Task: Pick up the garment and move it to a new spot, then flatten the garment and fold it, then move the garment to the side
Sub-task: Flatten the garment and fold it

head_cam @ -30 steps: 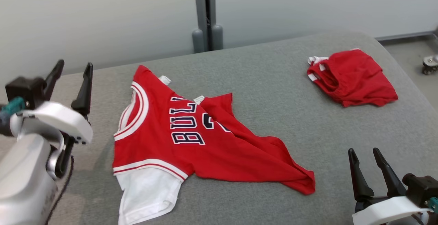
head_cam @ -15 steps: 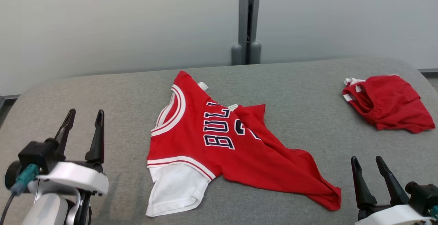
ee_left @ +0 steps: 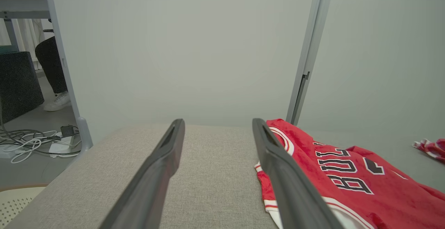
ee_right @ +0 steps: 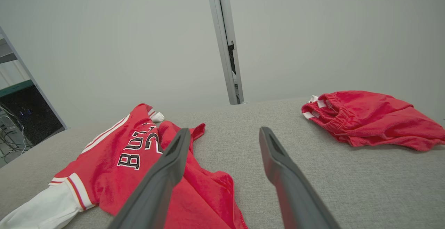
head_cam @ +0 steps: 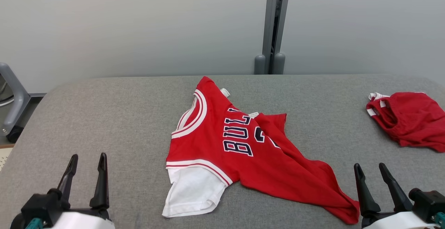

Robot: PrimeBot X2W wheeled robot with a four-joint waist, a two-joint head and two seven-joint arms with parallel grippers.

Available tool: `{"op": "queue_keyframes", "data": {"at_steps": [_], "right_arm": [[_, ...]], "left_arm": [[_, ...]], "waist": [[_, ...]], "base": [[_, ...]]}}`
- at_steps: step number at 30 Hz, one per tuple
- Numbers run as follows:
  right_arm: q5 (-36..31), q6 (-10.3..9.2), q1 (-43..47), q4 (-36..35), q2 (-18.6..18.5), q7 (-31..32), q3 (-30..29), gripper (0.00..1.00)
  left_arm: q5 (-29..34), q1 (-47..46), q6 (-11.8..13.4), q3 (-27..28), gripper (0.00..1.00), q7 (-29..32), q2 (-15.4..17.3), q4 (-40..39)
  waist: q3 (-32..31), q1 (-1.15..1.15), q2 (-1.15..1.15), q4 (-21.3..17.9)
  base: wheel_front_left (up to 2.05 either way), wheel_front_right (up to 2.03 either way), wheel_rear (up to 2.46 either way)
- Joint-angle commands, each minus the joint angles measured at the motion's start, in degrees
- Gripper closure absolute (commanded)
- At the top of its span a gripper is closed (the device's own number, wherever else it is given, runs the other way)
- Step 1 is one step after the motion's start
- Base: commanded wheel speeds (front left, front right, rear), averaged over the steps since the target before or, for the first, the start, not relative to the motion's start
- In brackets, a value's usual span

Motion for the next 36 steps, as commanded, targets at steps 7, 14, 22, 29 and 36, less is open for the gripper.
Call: {"op": "queue_keyframes", "data": {"at_steps": [7,14,22,29,36], "right_arm": [[0.12,0.00,1.48,-0.42,-0.20,-0.29,-0.08,0.00],[-0.50,0.00,2.73,-1.20,-0.29,-0.29,-0.43,0.00],[-1.34,0.01,3.95,-2.18,-0.14,-0.29,-0.64,0.00],[-1.76,0.01,4.70,-2.20,-0.21,-0.29,-0.75,0.00],[-2.16,0.01,4.68,-2.18,0.02,-0.29,-0.95,0.00]], "left_arm": [[1.96,5.38,-1.98,3.73,0.00,-0.25,-2.66,-2.04],[4.44,6.52,-3.45,4.80,0.00,-0.25,-4.16,-2.25],[5.76,6.75,-5.46,4.10,0.00,-0.25,-4.26,-1.15],[6.27,7.05,-5.78,3.90,0.00,-0.25,-3.95,0.18],[6.27,6.49,-5.09,3.48,0.00,0.29,-3.63,0.44]], "waist": [[-0.97,0.00,0.00,0.66],[-1.52,0.00,0.00,1.16],[-1.90,0.00,0.00,0.87],[-2.30,0.00,0.00,0.42],[-2.67,0.00,0.00,0.19]], "base": [[0.00,0.00,0.00],[0.00,0.00,0.00],[0.00,0.00,0.00],[0.00,0.00,0.00],[0.00,0.00,0.00]]}}
